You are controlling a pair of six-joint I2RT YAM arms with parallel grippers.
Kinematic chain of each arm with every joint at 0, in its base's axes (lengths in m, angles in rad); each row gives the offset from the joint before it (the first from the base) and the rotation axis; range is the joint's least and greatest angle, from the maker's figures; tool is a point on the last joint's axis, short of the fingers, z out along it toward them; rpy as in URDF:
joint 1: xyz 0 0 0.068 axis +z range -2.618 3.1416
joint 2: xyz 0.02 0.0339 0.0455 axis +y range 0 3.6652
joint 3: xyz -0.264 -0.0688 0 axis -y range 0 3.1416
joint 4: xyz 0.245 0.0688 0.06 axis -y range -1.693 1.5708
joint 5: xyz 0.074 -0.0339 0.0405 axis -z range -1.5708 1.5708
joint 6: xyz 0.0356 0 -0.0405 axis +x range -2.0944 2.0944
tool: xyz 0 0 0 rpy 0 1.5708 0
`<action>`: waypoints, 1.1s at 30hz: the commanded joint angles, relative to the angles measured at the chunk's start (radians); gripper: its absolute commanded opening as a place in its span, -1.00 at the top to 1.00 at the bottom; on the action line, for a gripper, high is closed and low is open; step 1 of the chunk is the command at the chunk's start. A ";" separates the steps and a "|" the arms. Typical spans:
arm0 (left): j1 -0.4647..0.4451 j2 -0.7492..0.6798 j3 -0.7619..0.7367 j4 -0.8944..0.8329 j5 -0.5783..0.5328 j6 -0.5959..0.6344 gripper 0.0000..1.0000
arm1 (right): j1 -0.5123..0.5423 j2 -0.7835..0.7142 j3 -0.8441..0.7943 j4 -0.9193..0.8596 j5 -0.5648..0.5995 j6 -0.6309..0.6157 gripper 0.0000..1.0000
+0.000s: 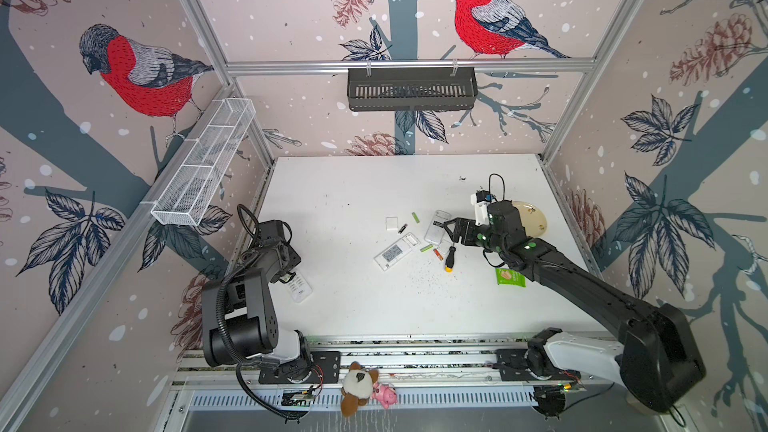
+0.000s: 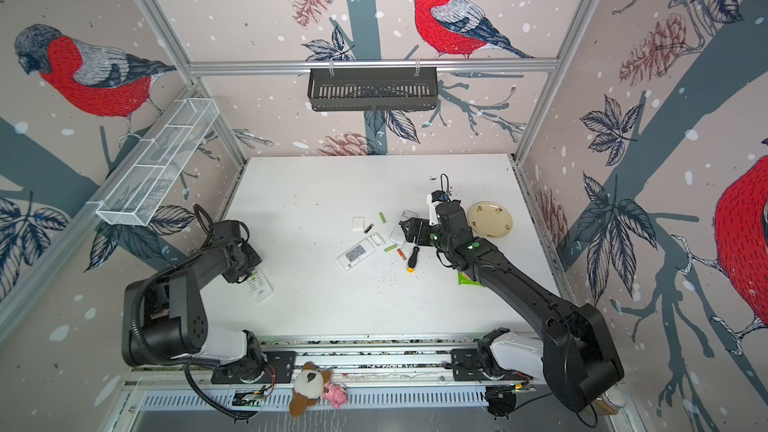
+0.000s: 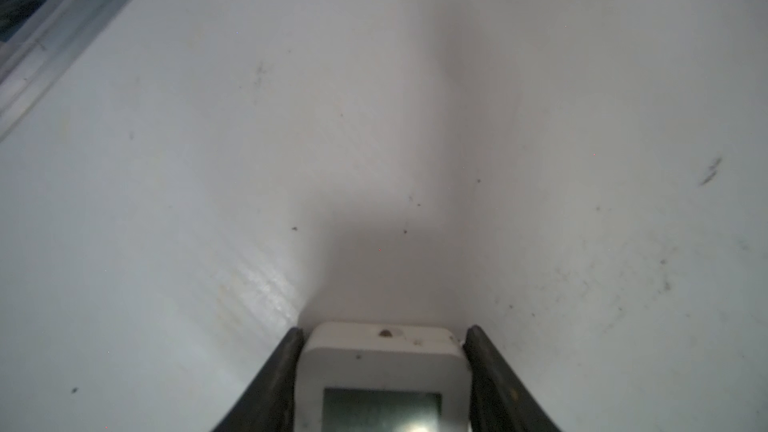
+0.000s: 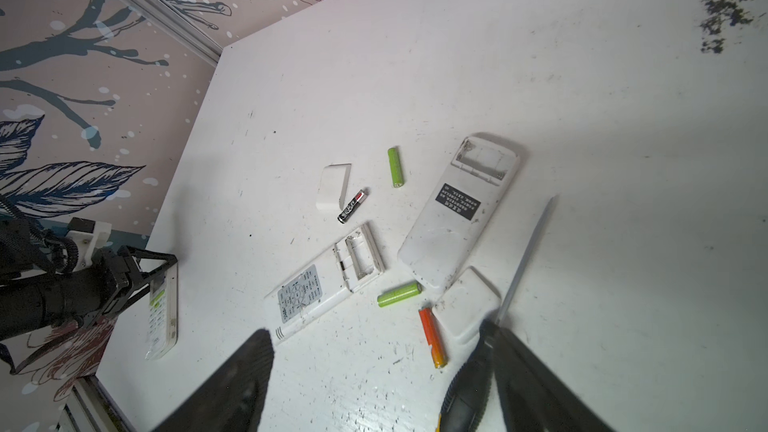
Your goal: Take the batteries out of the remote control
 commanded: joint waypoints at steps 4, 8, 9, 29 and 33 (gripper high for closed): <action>0.000 0.003 -0.027 -0.114 0.324 -0.045 0.00 | 0.007 0.022 -0.001 0.012 -0.029 0.000 -0.67; 0.000 -0.008 -0.039 -0.078 0.423 -0.074 0.02 | 0.024 0.055 -0.002 0.052 -0.131 -0.025 -0.68; -0.001 -0.009 -0.045 -0.059 0.454 -0.094 0.05 | 0.037 0.080 0.008 0.059 -0.169 -0.042 -0.67; -0.098 -0.012 -0.001 0.121 0.621 -0.299 0.20 | 0.417 0.844 0.750 -0.213 -0.545 -0.430 -0.64; -0.102 -0.001 -0.011 0.145 0.622 -0.310 0.22 | 0.428 0.954 0.872 -0.254 -0.586 -0.407 -0.58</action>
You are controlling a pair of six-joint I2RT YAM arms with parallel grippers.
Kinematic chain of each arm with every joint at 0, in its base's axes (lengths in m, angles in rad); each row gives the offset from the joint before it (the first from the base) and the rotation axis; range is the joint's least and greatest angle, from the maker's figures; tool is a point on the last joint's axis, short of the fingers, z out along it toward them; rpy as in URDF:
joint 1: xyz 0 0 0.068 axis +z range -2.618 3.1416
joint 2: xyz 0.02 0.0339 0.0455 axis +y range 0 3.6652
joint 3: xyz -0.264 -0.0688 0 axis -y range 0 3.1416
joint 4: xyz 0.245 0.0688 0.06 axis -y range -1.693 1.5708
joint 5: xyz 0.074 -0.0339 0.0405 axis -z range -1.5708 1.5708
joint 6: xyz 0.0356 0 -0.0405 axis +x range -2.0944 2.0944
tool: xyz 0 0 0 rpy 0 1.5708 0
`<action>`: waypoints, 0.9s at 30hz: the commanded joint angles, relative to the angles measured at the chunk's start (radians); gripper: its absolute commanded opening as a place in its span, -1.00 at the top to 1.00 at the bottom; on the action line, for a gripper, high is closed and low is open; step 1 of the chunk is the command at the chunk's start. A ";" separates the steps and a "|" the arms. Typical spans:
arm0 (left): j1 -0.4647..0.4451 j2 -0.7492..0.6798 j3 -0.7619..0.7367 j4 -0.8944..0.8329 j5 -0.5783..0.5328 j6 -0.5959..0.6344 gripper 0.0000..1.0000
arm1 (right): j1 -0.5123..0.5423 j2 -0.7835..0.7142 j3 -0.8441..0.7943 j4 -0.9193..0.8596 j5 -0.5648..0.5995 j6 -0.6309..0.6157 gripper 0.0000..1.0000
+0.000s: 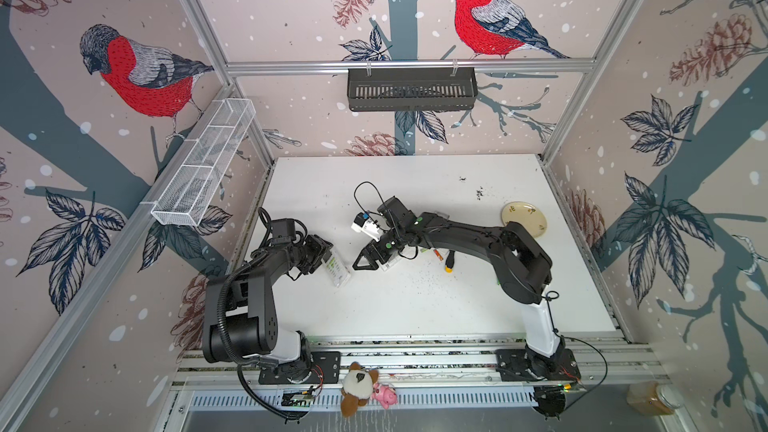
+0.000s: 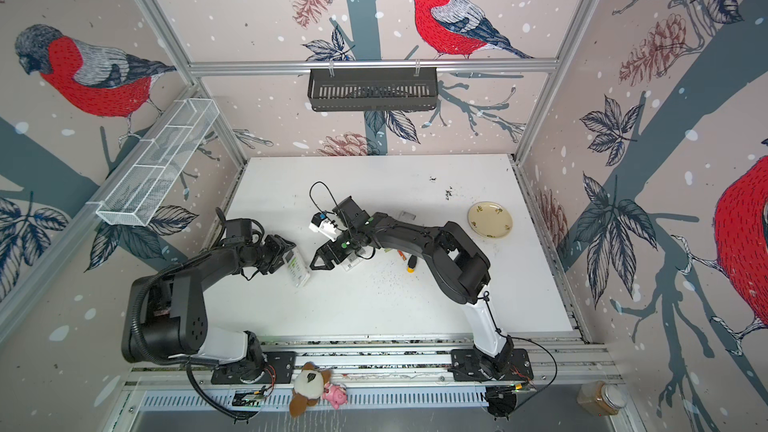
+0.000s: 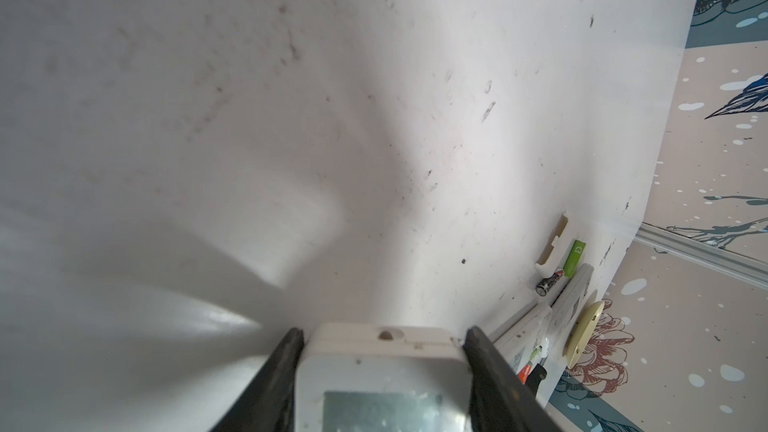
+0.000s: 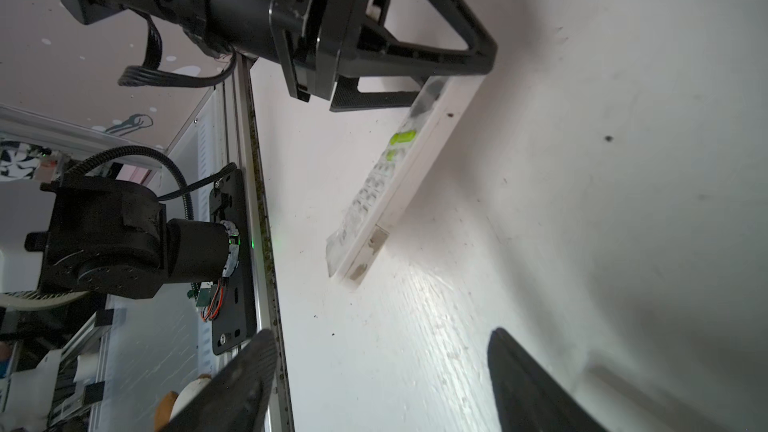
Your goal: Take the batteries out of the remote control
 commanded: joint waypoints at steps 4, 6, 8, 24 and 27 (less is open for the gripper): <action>-0.008 0.004 -0.011 0.068 0.022 -0.041 0.22 | 0.019 0.122 0.145 -0.111 -0.101 -0.014 -0.54; -0.010 0.007 -0.011 0.072 0.022 -0.043 0.23 | 0.028 0.152 0.188 -0.154 -0.104 -0.031 -0.52; -0.012 0.007 -0.012 0.079 0.021 -0.048 0.23 | 0.033 0.185 0.229 -0.186 -0.109 -0.037 -0.46; -0.059 -0.101 -0.021 0.200 0.015 -0.208 -0.05 | 0.027 0.161 0.294 -0.263 -0.033 -0.042 0.88; -0.100 -0.140 0.033 0.180 0.005 -0.238 -0.36 | -0.004 0.065 0.216 -0.247 0.052 -0.014 0.95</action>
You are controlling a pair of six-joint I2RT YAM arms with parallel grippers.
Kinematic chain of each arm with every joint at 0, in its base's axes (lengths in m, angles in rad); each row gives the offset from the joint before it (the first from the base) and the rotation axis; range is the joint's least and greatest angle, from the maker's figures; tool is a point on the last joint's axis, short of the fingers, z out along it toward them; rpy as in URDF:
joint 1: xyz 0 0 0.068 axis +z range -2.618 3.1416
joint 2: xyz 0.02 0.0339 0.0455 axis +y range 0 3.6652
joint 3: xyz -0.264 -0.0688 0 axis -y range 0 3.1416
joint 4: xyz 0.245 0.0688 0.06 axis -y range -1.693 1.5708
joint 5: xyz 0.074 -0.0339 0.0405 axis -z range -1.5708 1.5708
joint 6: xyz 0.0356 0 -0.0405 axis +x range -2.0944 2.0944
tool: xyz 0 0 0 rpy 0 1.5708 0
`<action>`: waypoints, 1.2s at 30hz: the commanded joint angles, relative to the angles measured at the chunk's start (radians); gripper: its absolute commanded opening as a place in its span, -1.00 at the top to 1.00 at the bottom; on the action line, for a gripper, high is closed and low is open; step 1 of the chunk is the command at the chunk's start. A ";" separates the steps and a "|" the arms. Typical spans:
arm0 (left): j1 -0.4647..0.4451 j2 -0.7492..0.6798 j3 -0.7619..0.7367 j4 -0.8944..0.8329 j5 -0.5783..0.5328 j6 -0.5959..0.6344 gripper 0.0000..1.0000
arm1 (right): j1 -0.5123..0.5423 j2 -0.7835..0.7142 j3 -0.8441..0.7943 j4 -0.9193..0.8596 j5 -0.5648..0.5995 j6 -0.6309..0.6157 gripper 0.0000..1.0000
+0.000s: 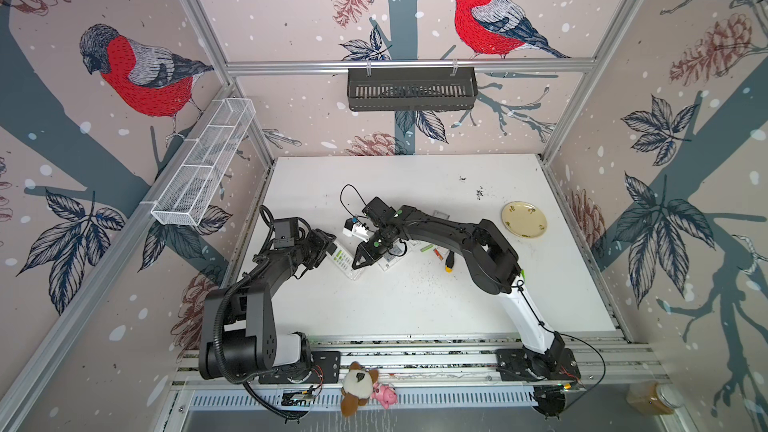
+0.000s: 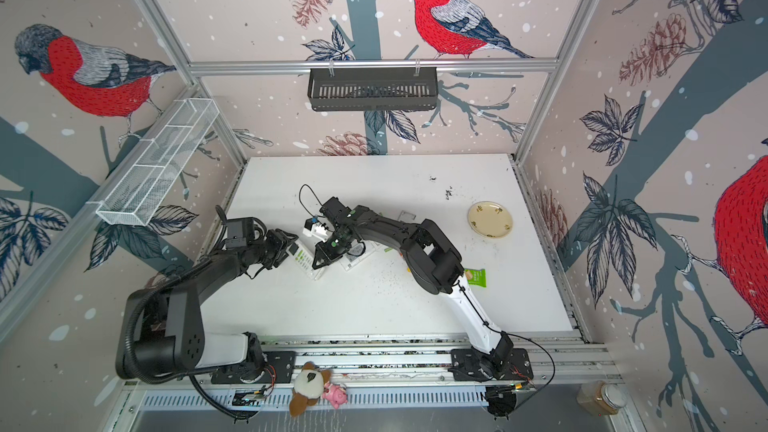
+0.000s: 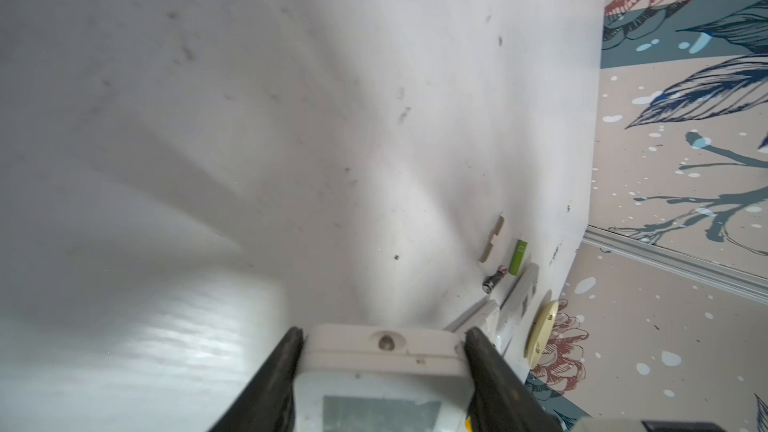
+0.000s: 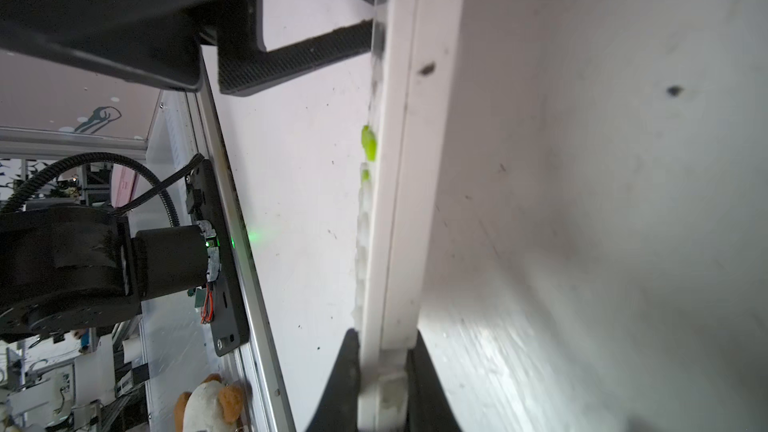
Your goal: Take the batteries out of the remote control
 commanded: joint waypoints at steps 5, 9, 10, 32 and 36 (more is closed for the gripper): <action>-0.074 -0.075 0.155 -0.026 0.011 -0.100 -0.72 | -0.100 -0.335 -0.233 0.055 0.338 -0.038 0.98; -0.171 -0.053 0.228 -0.009 0.012 -0.167 -0.77 | -0.152 -0.532 -0.408 0.099 0.668 -0.118 0.99; -0.199 -0.037 0.244 0.005 0.012 -0.189 -0.77 | -0.154 -0.565 -0.444 0.116 0.738 -0.142 0.99; -0.512 0.209 0.412 0.272 -0.018 -0.487 -0.74 | -0.032 -0.745 -0.768 0.377 1.132 -0.350 0.99; -0.520 0.227 0.388 0.310 -0.001 -0.518 -0.58 | -0.002 -0.749 -0.779 0.412 1.130 -0.380 0.99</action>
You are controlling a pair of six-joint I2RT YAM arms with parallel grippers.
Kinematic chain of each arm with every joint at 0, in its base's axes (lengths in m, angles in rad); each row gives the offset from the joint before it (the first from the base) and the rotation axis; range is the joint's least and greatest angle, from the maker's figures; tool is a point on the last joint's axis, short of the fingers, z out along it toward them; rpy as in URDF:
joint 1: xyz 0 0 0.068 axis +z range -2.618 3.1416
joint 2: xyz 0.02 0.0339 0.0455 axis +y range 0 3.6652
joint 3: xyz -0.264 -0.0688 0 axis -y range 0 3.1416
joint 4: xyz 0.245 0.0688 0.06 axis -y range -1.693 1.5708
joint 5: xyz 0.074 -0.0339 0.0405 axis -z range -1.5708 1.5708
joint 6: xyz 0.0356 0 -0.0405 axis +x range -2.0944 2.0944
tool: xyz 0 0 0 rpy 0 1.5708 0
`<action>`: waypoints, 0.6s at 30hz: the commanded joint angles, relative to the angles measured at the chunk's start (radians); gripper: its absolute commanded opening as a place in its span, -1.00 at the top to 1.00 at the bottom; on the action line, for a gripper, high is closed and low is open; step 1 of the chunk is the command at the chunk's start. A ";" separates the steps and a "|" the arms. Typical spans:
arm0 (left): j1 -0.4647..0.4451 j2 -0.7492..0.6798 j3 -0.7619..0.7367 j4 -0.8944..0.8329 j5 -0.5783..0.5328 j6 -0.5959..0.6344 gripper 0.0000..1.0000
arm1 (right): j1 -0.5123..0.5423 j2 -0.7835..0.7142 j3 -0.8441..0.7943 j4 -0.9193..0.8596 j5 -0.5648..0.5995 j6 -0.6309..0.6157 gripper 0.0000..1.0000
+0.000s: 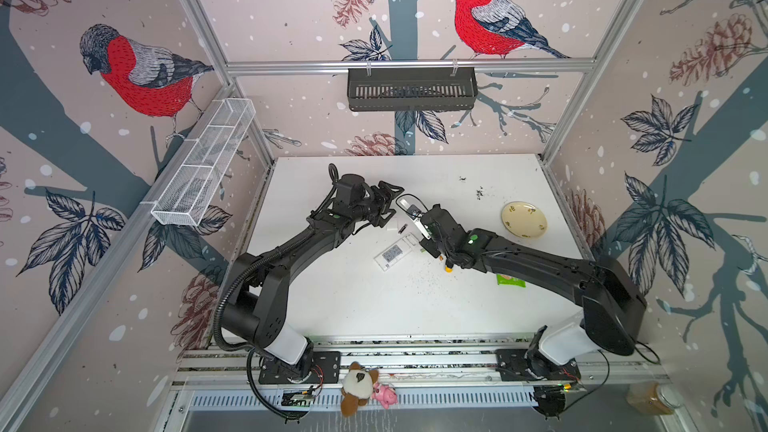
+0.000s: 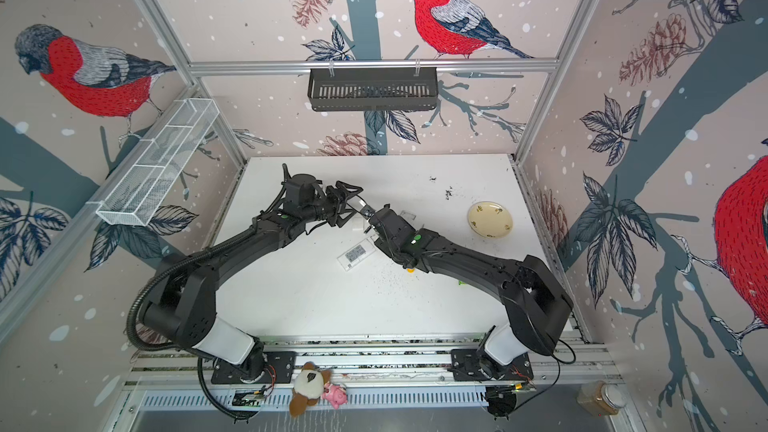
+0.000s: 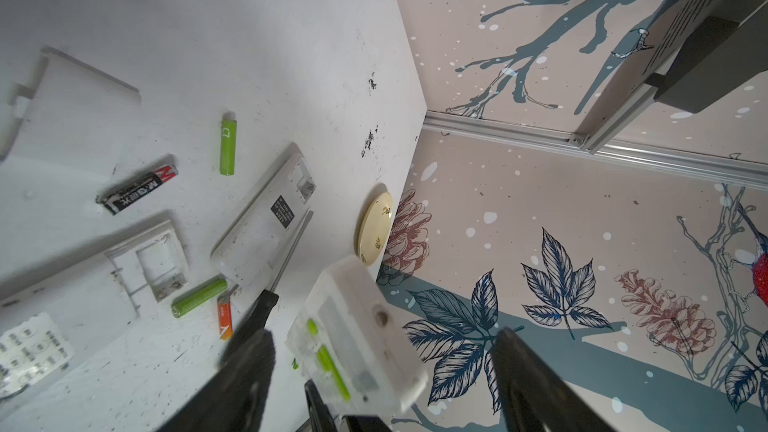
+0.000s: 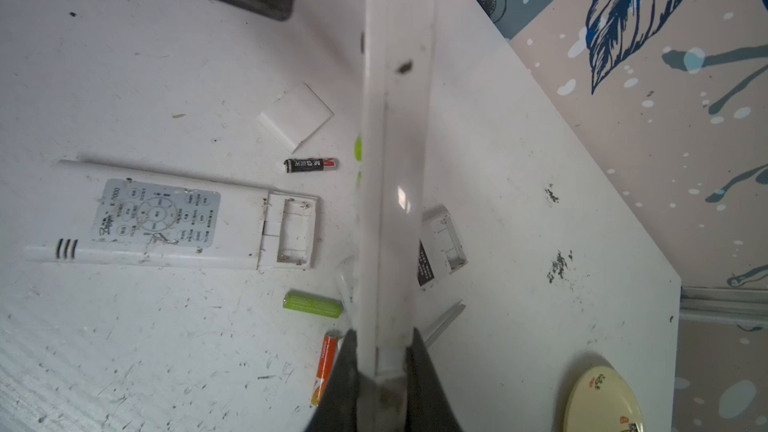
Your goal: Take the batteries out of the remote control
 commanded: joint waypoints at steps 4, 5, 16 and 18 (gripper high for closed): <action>-0.014 0.030 -0.010 0.077 0.032 -0.045 -0.45 | 0.041 0.018 0.001 0.084 0.057 -0.050 0.98; -0.014 0.034 -0.010 0.086 0.036 -0.050 -0.37 | 0.049 0.018 -0.003 0.094 0.063 -0.054 0.98; -0.020 0.042 -0.111 0.122 0.062 -0.031 0.60 | 0.100 0.025 -0.088 0.133 0.004 0.027 0.93; -0.022 0.032 -0.139 0.121 0.059 -0.024 0.72 | 0.112 0.016 -0.106 0.126 -0.032 0.063 0.90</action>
